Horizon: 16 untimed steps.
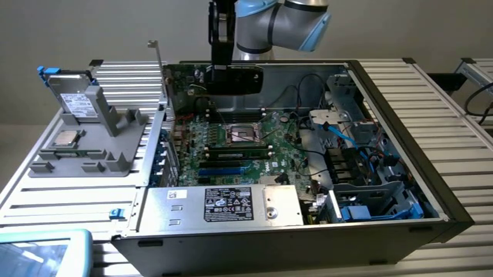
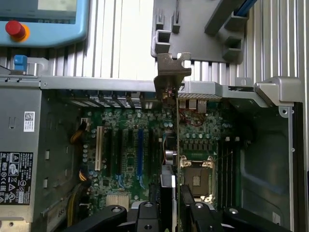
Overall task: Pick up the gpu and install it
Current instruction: 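Insert the gpu into the slot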
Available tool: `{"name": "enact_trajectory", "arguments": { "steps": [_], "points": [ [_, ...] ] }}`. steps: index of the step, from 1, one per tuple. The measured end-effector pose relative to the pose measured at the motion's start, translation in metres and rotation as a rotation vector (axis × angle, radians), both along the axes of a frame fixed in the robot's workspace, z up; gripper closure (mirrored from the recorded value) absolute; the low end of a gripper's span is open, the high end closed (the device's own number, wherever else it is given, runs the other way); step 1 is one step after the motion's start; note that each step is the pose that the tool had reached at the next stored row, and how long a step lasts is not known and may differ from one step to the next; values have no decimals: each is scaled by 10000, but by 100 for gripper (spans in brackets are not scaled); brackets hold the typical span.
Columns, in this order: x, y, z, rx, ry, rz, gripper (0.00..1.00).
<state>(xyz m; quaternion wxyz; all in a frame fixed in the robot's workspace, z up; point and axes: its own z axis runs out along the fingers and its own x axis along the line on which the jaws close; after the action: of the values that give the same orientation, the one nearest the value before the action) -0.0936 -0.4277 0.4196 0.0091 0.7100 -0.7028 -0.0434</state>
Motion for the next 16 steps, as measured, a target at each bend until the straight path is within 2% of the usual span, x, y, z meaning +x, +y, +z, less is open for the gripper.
{"name": "enact_trajectory", "arguments": {
  "steps": [2,5,6,12,13,16],
  "points": [
    [0,-33,-36,-1,0,2,73],
    [0,-137,-91,0,0,1,73],
    [0,-148,-111,4,-1,-1,73],
    [1,-150,-123,0,1,-1,73],
    [2,-162,-132,17,-1,0,73],
    [10,-252,-176,143,1,-1,73]
  ]
}}
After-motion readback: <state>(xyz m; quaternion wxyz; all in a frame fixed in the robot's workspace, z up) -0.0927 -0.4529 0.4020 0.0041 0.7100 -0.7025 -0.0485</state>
